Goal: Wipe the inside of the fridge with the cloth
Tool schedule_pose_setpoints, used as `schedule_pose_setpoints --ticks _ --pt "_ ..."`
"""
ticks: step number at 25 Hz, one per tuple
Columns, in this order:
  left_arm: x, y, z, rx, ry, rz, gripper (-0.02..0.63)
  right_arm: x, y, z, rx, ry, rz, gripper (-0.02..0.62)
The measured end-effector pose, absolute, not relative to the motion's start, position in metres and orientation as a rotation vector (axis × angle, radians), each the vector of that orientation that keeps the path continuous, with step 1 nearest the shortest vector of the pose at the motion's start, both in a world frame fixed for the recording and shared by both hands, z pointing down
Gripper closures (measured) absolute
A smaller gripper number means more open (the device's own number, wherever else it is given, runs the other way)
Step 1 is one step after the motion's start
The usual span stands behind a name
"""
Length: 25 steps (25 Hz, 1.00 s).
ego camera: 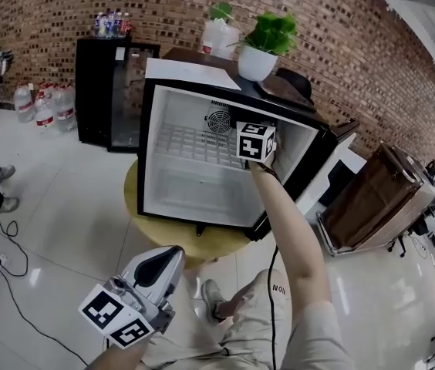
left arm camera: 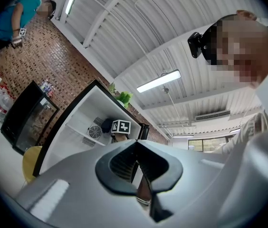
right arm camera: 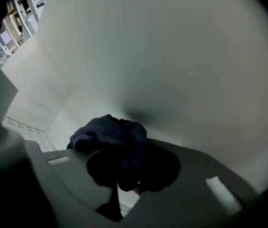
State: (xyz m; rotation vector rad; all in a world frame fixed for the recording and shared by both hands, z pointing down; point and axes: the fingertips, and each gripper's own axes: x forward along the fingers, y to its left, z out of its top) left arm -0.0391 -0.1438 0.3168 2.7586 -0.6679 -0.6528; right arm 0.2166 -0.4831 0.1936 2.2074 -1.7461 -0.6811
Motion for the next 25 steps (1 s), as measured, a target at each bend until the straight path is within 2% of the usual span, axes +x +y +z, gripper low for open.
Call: schedule_pose_setpoints --ticks 10,16,20,25 --pt "-0.038 -0.142 0.310 2.776 -0.663 -0.661 0.604 0.072 -0.488 0.194 1.886 -2.011 -0.825 0.551" --pt "-0.053 -0.144 0.306 2.766 -0.683 -0.697 0.604 0.021 -0.514 0.199 1.824 -2.045 -0.821 0.552" --pt "-0.047 -0.139 0.305 2.766 -0.634 -0.675 0.604 0.033 -0.521 0.182 1.929 -2.088 -0.759 0.552" --pt "-0.035 -0.131 0.307 2.769 -0.574 -0.652 0.604 0.091 -0.496 0.161 2.126 -2.111 -0.720 0.551"
